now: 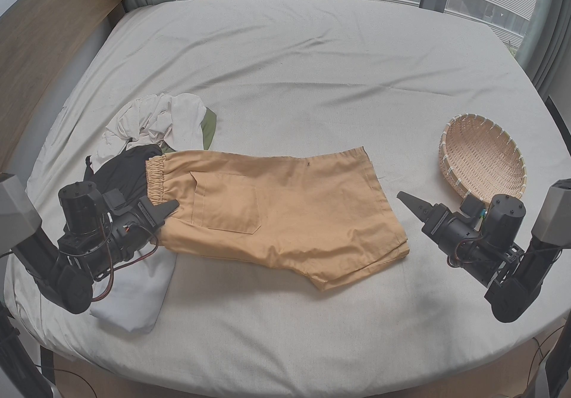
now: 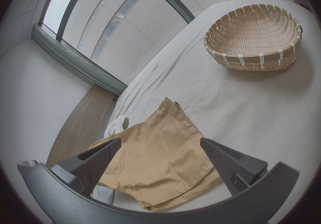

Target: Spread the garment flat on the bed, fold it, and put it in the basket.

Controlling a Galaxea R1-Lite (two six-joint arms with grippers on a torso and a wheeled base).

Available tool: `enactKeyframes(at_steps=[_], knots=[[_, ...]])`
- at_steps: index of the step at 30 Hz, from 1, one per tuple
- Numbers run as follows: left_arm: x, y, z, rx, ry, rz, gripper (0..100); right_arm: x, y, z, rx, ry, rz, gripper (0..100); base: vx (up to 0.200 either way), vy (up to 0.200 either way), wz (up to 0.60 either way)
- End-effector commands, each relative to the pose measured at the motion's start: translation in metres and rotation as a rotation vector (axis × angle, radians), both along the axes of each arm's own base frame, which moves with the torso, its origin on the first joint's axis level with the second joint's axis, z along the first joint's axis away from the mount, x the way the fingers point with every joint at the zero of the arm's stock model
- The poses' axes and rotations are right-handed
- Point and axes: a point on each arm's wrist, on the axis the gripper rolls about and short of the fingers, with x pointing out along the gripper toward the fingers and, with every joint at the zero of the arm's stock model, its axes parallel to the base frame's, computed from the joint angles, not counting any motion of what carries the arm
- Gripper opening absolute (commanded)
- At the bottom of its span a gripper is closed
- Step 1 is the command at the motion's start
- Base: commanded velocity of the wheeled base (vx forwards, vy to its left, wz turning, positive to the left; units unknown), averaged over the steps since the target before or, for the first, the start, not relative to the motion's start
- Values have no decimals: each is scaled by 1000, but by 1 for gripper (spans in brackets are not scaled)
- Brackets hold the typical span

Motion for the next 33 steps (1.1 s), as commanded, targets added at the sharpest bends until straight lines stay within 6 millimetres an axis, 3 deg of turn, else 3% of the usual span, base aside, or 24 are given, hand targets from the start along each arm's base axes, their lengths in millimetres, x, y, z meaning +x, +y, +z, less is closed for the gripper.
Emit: enactKeyframes(at_steps=[1, 9, 12, 16, 23, 33], knots=[[5, -17, 13, -12, -59, -46, 0, 0, 2, -1, -1, 2, 7, 100, 0, 0, 0], [9, -59, 30, -39, -139, -165, 0, 2, 2, 0, 2, -7, 4, 100, 0, 0, 0], [18, -96, 32, -59, -180, -254, 0, 2, 1, 0, 2, -8, -2, 100, 0, 0, 0], [28, -123, 30, -73, -204, -309, 0, 4, 0, 1, 4, -12, -25, 100, 0, 0, 0], [35, -163, 8, -79, -197, -385, 0, 5, -1, 2, 16, -16, -32, 100, 0, 0, 0], [45, -192, -10, -93, -210, -455, 0, 6, -4, 2, 25, -10, -59, 100, 0, 0, 0]])
